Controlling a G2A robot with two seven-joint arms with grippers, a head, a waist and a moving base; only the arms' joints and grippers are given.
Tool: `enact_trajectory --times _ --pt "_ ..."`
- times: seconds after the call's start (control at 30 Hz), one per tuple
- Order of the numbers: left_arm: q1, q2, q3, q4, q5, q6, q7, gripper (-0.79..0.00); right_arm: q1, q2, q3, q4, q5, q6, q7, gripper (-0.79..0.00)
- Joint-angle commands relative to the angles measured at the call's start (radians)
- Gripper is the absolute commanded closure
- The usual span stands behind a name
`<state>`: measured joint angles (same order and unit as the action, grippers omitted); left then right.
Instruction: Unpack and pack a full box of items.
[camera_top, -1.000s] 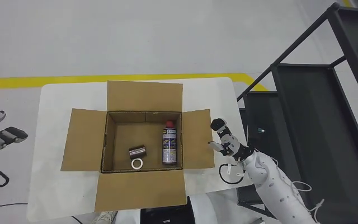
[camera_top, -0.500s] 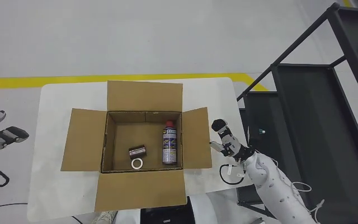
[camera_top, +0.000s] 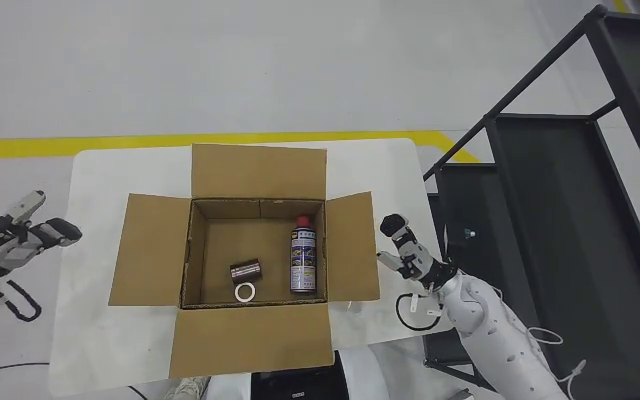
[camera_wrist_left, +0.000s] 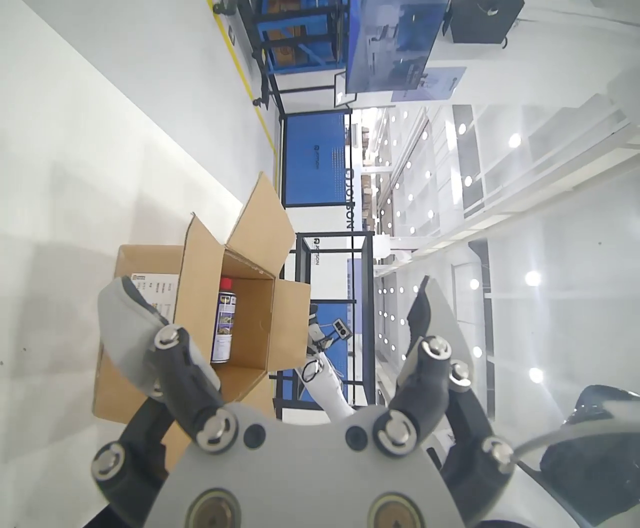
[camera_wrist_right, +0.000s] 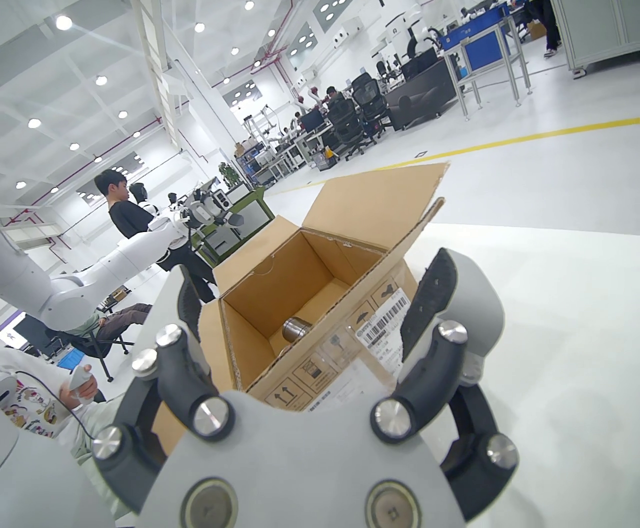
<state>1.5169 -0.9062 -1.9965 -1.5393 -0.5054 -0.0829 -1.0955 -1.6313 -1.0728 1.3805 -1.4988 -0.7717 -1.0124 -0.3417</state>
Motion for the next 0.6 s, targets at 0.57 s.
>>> enact_trajectory --times 0.57 --pt "-0.242 -0.006 0.285 0.223 0.198 -0.121 0.040 -0.785 -0.016 0.020 0.011 0.000 0.185 0.000 0.160 -0.785"
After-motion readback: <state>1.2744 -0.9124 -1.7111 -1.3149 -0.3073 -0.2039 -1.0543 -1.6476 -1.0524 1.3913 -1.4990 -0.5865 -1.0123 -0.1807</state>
